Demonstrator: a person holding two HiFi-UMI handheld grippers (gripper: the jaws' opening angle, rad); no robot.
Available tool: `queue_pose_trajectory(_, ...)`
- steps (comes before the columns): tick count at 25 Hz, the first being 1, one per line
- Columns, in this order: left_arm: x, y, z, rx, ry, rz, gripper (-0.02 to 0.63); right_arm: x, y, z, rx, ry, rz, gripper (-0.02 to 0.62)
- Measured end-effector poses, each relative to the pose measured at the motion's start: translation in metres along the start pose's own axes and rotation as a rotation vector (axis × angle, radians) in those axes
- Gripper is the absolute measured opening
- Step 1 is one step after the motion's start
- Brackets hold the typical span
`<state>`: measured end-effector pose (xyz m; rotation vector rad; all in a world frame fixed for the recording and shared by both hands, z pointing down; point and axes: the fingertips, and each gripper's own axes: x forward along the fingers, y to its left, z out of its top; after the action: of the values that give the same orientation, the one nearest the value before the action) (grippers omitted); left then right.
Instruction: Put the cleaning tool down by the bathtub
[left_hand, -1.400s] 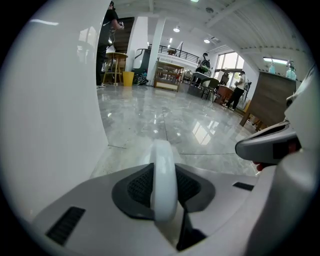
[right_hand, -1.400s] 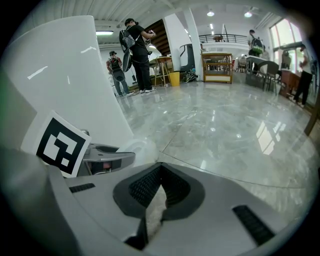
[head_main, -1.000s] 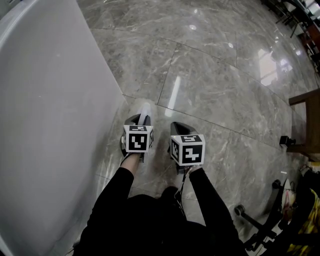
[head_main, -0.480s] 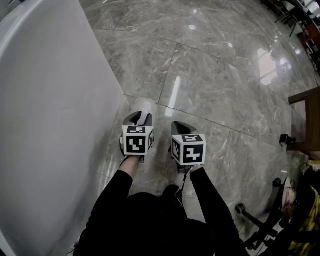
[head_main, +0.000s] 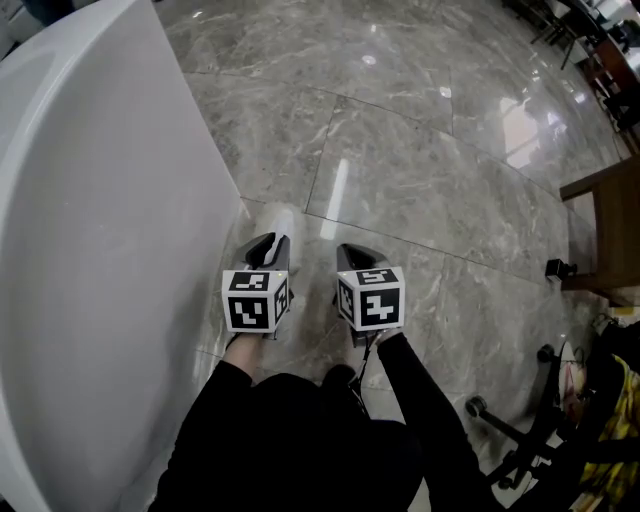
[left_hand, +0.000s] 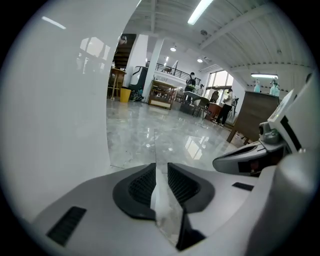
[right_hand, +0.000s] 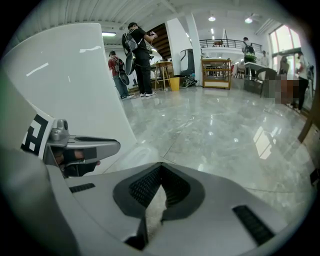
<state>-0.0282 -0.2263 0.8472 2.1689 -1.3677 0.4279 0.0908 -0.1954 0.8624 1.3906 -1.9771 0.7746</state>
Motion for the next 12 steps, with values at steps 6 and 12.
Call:
queue_pose_trajectory(6, -0.027, -0.004, 0.017, 0.004, -0.041, -0.022, 0.012, -0.019, 0.007, 0.027, -0.024, -0.047, -0.008, -0.002)
queue_pose_trajectory(12, -0.054, -0.006, 0.035, 0.002, -0.067, -0.048, 0.008, -0.033, 0.025, 0.04, -0.054, -0.088, 0.009, -0.001)
